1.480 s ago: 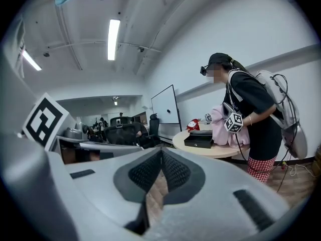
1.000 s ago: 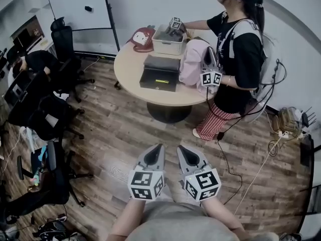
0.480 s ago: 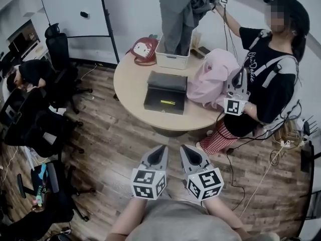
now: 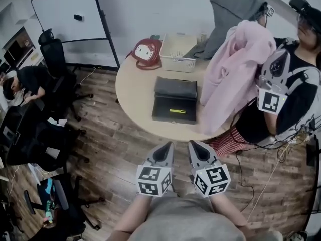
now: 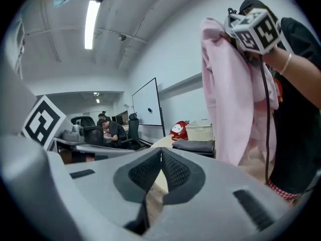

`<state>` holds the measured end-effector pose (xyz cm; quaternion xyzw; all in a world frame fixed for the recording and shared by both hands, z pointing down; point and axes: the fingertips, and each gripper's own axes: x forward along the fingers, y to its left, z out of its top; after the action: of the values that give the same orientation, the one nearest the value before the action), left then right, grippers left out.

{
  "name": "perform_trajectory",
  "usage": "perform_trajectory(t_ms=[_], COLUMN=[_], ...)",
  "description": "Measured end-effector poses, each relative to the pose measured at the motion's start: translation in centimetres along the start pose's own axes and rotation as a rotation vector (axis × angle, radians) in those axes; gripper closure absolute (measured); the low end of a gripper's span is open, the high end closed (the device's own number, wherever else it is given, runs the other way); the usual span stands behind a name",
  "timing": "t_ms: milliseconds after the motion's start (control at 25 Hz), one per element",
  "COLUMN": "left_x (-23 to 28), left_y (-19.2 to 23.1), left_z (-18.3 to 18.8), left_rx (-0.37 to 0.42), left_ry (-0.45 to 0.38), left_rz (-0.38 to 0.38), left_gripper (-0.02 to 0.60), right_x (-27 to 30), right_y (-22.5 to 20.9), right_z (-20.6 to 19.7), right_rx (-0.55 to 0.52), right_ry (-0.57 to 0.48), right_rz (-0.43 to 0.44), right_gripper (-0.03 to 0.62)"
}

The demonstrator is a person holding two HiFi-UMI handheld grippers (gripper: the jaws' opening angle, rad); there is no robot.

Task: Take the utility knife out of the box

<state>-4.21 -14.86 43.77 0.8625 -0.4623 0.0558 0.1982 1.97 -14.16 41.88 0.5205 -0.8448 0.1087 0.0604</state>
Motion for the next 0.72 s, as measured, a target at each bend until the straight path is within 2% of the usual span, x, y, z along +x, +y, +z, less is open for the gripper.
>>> perform_trajectory(t_ms=[360,720], left_x=[2.0,4.9], left_y=[3.0,6.6], left_z=[0.0,0.5], left_rx=[-0.028,-0.063], left_ry=[0.027,0.033], left_rz=[-0.003,0.048], left_gripper=[0.578,0.578], right_x=[3.5,8.2], right_y=[-1.4,-4.9], right_z=[0.3,0.1], right_rx=[-0.02,-0.037], right_ry=[0.032,0.071], right_rz=[-0.029,-0.011], right_gripper=[0.594,0.594])
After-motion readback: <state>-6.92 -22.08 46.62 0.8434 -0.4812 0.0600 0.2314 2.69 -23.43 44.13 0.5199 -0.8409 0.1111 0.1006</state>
